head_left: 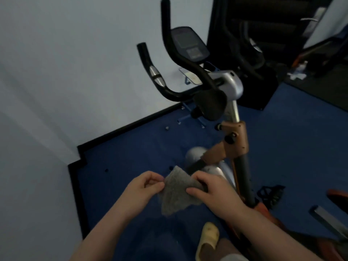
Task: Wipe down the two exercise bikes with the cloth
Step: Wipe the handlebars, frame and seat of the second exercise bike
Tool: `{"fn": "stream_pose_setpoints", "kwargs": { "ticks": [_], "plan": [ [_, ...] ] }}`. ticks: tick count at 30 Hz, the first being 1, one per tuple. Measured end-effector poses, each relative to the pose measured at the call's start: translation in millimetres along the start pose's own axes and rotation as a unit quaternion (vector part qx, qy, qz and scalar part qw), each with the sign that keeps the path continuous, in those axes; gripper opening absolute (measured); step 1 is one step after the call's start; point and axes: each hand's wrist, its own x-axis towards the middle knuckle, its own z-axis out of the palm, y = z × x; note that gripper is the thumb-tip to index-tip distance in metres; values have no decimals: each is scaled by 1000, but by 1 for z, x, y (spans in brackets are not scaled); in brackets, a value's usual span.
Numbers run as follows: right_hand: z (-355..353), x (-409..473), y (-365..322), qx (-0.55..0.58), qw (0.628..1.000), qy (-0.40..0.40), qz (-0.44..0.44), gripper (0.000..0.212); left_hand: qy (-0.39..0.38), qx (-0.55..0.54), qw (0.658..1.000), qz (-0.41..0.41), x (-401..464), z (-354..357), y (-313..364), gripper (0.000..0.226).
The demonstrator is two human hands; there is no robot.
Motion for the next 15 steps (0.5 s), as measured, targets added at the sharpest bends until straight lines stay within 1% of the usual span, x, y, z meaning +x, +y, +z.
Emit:
{"fn": "stream_pose_setpoints", "kwargs": {
  "ticks": [2,4,7,10,12,15],
  "plan": [
    [6,-19,14,-108,994,15,30,18,4,29,1000,-7,5,24,-9,9],
    [6,-34,26,-167,984,27,48,19,-22,57,998,-7,8,49,-16,8],
    [0,-57,41,-188,977,42,93,14,-87,105,991,-12,9,86,-27,6],
    [-2,-83,53,-198,971,42,127,12,-153,164,974,-15,3,120,-33,8],
    [-4,-102,60,-200,969,42,143,12,-166,173,971,-6,-4,139,-31,9],
    [-13,-134,69,-203,964,55,163,12,-163,192,968,10,-18,158,-26,9]
  ]
}}
